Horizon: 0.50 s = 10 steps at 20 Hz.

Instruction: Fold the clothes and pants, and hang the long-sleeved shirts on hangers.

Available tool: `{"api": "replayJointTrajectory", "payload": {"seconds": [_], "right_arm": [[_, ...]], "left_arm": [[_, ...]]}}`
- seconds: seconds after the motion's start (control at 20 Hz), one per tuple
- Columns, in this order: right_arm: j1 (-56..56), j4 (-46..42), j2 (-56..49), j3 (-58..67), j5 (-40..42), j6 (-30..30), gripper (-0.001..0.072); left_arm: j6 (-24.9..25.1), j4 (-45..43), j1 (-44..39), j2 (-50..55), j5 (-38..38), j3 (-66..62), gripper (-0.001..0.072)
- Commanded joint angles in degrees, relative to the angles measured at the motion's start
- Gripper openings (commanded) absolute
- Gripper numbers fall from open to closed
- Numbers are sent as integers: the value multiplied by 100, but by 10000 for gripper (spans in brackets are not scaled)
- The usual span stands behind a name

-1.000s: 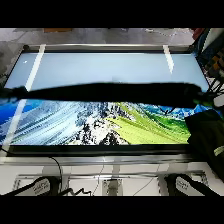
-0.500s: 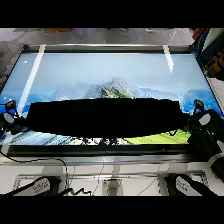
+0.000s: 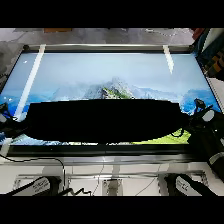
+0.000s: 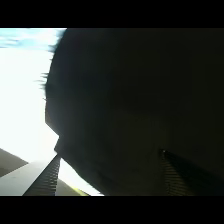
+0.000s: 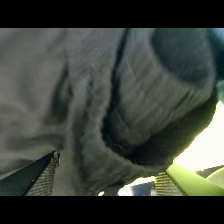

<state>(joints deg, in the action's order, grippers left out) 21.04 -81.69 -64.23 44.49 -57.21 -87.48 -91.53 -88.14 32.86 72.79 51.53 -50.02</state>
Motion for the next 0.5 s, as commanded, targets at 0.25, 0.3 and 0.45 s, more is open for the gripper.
{"api": "replayJointTrajectory", "payload": {"seconds": [0.25,0.3,0.45], "right_arm": [[0,-17,0,1471,-450,15,627],[0,-17,0,1510,-426,13,627],[0,-7,-7,1508,-439,9,626]], "left_arm": [[286,588,1480,129,901,-741,701],[861,1182,1720,254,981,-741,700],[2817,2994,2402,728,1198,-741,698]]}}
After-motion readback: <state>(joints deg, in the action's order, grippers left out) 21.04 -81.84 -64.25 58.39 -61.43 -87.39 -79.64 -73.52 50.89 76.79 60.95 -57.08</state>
